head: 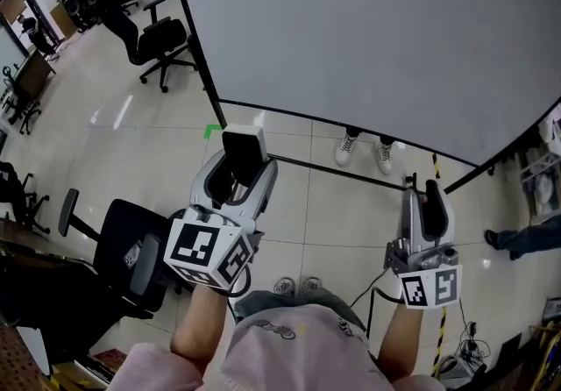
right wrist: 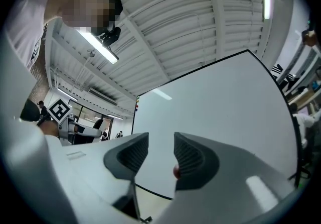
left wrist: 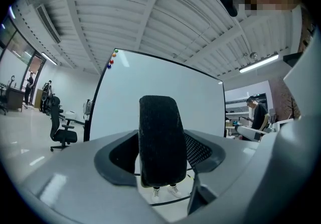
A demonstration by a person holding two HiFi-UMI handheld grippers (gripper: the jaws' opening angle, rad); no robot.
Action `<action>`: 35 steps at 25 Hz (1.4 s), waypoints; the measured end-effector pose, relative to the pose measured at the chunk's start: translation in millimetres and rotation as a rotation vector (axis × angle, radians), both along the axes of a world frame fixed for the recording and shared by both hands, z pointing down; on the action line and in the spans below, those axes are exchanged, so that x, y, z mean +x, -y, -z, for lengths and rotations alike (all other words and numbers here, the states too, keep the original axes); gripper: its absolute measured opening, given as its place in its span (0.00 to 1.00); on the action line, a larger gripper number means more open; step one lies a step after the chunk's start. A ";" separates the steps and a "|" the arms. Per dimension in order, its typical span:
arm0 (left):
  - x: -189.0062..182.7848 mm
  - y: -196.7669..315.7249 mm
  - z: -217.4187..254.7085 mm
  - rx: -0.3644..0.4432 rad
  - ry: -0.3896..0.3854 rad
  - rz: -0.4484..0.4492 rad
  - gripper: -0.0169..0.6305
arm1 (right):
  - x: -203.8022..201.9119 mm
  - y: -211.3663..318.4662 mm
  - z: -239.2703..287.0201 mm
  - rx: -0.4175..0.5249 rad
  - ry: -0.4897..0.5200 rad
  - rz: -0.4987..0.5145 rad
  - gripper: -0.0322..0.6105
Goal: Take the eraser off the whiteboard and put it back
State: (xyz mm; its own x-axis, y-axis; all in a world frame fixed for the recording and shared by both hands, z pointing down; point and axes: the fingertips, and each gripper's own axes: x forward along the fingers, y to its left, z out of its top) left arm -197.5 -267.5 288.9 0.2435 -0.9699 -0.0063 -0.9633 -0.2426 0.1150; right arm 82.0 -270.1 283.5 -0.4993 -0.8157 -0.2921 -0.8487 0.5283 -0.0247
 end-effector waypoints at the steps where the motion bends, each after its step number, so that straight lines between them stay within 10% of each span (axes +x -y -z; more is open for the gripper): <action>1: 2.9 12.9 0.2 0.000 0.002 0.000 0.45 | 4.6 11.2 -0.4 -0.002 -0.001 -0.003 0.30; 11: 12.0 122.7 6.4 0.040 0.071 0.076 0.45 | 13.8 103.0 -11.2 -0.005 -0.007 0.083 0.30; 17: -12.5 194.8 8.8 0.116 0.493 0.158 0.45 | 0.1 134.7 -16.1 -0.018 -0.024 0.098 0.30; 24: -13.8 270.6 9.4 0.345 1.360 0.156 0.45 | -13.7 147.7 -19.4 -0.020 -0.057 0.080 0.30; 35: -27.3 366.0 -33.0 0.234 1.626 0.009 0.45 | -5.0 165.0 -38.1 -0.062 -0.070 0.021 0.30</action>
State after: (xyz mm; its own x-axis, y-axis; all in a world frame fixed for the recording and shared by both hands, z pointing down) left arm -224.9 -633.5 321.8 0.1355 -0.9860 0.0975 -0.0303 -0.1025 -0.9943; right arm 77.0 -435.0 321.6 -0.5343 -0.8201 -0.2049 -0.8380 0.5457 0.0012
